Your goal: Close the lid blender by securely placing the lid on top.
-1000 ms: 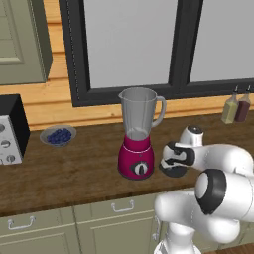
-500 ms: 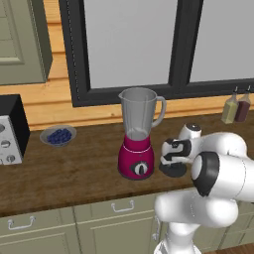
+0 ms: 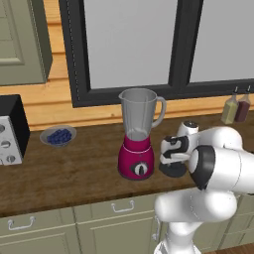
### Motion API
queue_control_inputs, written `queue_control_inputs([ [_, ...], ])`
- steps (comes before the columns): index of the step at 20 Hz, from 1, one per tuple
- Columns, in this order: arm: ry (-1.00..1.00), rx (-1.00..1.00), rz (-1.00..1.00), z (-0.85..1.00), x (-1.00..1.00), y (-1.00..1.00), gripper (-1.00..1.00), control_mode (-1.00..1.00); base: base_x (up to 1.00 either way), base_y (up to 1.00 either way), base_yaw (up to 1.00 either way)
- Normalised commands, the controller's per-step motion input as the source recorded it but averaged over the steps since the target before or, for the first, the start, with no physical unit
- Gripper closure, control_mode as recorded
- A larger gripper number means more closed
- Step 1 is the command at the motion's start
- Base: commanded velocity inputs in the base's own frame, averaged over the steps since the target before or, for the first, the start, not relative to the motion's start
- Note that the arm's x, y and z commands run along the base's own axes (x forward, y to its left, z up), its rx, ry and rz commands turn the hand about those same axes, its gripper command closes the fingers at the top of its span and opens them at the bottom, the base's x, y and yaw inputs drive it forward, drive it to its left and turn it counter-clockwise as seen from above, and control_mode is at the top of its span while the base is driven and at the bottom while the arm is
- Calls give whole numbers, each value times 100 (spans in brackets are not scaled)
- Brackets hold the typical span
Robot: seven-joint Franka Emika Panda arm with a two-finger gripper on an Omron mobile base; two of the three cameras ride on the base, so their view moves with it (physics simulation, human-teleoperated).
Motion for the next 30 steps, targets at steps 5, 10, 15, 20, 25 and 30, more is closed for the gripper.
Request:
queue_control_inputs([
  [5, 0, -4, 0, -58, -16, 21, 100, -100, 0, 0, 0],
  [10, 0, -4, 0, -61, -32, 21, 100, -100, 0, 0, 0],
  [15, 0, -3, 0, -64, -49, 21, 100, -100, 0, 0, 0],
  [20, 0, -3, 0, -68, -62, 21, 100, -100, 0, 0, 0],
  [25, 0, -2, -1, -73, -68, 16, 100, -100, 0, 0, 0],
  [30, 0, 0, 0, -56, -44, 6, 100, -100, 0, 0, 0],
])
